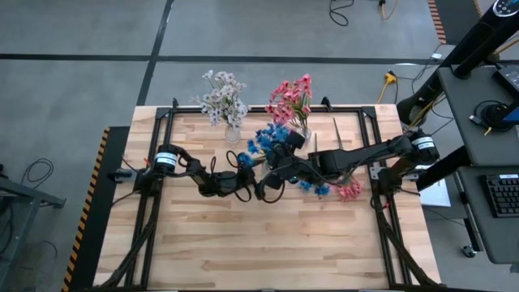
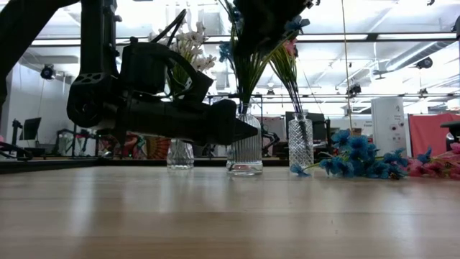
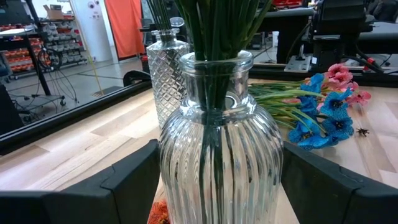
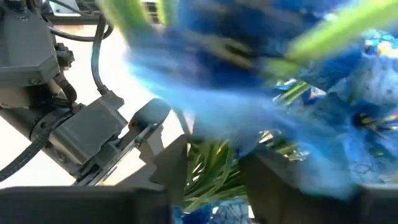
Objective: Sort flowers into vase by color
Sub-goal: Adjust the middle blue flowers
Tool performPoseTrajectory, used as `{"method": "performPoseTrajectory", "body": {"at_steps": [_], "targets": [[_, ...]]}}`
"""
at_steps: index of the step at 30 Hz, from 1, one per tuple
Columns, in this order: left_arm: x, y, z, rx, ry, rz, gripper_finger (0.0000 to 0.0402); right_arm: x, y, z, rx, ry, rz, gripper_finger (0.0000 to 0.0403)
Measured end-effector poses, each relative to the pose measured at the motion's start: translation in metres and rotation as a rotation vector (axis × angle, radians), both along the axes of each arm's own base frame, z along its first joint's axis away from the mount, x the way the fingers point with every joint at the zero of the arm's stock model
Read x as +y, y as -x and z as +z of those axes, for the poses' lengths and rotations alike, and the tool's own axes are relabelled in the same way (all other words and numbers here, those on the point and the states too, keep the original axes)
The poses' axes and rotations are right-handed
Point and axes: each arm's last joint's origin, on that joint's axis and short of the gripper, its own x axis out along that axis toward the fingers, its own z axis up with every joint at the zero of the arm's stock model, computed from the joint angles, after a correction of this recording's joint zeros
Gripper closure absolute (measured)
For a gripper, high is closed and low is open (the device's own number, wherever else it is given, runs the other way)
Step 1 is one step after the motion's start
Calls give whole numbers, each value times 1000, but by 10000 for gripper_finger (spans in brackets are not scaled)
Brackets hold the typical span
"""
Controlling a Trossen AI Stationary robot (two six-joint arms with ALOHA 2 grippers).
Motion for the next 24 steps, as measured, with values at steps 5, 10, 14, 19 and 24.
{"method": "performPoseTrajectory", "body": {"at_steps": [5,10,14,19,24], "targets": [[0,0,0,0,-1,0,119,0,-1,-1,0,-2,3,354],[0,-1,1,0,-2,0,119,1,-1,-1,-4,-21,16,386],[0,-1,1,0,-2,0,119,1,0,-1,-6,-35,6,385],[0,-1,1,0,-2,0,119,1,-1,-4,-2,-41,0,385],[0,-1,1,0,-2,0,119,0,-2,-7,6,-47,-12,385]]}}
